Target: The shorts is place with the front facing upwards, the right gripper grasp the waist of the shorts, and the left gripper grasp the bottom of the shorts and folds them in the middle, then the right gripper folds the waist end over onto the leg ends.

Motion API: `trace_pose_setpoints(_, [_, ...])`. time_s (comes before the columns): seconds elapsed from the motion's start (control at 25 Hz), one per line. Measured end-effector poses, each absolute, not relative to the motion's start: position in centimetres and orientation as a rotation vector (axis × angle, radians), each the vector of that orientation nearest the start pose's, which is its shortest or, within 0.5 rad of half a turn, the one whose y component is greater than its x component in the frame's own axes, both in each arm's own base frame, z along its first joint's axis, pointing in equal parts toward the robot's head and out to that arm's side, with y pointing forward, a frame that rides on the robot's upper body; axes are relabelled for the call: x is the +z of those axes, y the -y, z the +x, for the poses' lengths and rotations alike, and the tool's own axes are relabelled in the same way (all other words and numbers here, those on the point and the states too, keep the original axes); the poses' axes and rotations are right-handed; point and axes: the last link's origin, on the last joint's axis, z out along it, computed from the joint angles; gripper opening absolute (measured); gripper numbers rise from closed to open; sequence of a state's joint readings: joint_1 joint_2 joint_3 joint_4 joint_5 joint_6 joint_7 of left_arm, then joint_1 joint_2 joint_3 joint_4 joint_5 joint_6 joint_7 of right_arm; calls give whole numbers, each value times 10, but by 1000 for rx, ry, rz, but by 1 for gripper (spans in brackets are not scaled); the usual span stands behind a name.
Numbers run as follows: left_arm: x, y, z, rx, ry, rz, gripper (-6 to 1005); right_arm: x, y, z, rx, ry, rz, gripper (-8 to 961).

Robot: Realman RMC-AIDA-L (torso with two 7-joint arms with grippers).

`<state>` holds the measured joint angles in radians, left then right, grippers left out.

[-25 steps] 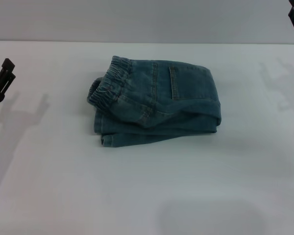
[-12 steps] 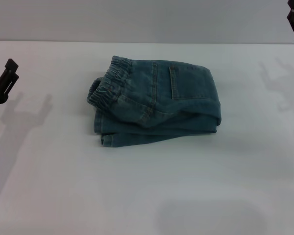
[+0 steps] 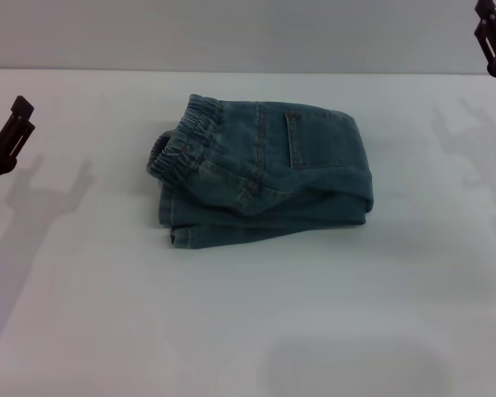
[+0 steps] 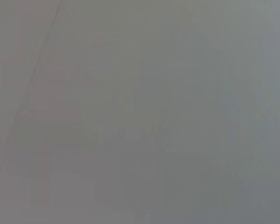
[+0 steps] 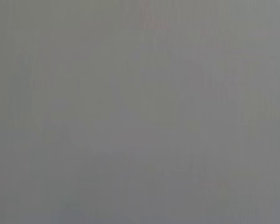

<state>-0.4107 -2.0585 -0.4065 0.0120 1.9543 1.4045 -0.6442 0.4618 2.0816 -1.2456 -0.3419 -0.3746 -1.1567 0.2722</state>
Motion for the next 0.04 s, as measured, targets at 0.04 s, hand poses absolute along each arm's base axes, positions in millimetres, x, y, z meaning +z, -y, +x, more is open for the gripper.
trace_pose_setpoints(0.04, [16,-303,-343,-1035,730,-1573,829,29,-374,280,794,-226,-1679,449])
